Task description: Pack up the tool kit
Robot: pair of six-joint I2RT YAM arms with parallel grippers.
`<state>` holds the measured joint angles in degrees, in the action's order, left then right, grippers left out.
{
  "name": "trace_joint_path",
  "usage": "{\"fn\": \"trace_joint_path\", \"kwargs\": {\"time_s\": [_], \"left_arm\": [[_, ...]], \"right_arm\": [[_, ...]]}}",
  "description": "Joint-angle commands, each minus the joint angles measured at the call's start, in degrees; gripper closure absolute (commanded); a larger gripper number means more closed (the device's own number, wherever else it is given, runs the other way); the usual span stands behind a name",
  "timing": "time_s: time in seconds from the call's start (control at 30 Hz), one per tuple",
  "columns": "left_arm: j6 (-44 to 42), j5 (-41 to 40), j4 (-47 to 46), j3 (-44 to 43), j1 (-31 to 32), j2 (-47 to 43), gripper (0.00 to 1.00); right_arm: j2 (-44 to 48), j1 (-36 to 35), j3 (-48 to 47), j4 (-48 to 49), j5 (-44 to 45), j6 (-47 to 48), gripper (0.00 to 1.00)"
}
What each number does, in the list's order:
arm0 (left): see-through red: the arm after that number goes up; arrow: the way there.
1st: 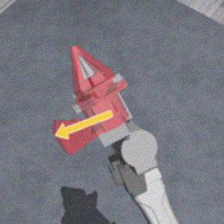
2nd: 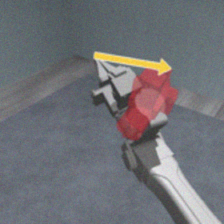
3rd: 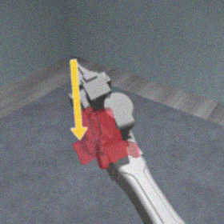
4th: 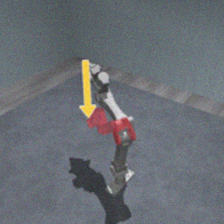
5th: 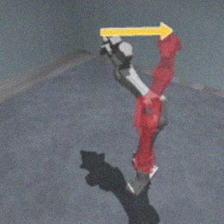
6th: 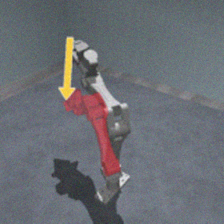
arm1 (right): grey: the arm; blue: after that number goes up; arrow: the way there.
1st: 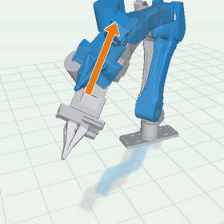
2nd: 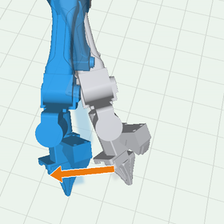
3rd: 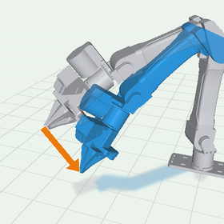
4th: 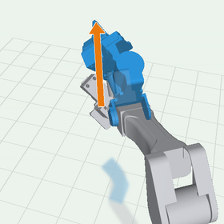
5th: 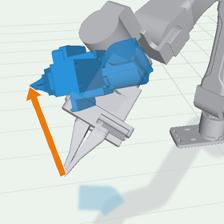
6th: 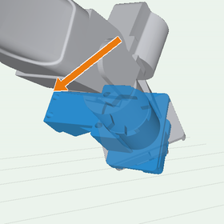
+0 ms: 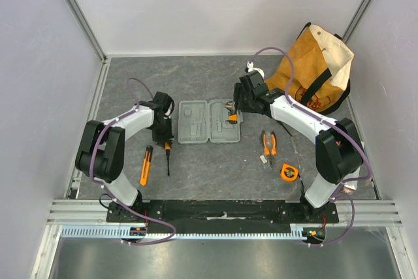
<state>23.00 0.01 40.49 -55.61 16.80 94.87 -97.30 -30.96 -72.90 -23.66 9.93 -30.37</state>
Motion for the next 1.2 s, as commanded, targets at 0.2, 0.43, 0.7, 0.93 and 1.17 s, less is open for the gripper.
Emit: {"fn": "trace_joint_path", "kwargs": {"time_s": [0.2,0.43,0.7,0.93,1.17], "left_arm": [[-4.37,-6.87,6.61,-14.59,0.96,-1.87,0.98],[-4.11,4.27,5.84,-25.24,2.62,-0.66,0.98],[-0.60,10.88,-1.63,-31.56,7.37,9.53,0.98],[2.83,10.01,-4.19,-36.14,8.43,16.57,0.98],[4.15,6.41,-4.89,-37.20,8.43,19.21,0.98]], "right_arm": [[2.46,0.73,-0.13,-0.33,0.88,-0.21,0.32],[2.99,0.81,0.04,-0.42,0.88,-0.57,0.32],[3.87,0.81,1.62,-0.33,0.52,-1.71,0.32],[5.19,0.81,3.20,-0.33,1.49,-1.97,0.32],[5.10,0.81,3.73,-0.34,1.32,-2.41,0.32]]}}
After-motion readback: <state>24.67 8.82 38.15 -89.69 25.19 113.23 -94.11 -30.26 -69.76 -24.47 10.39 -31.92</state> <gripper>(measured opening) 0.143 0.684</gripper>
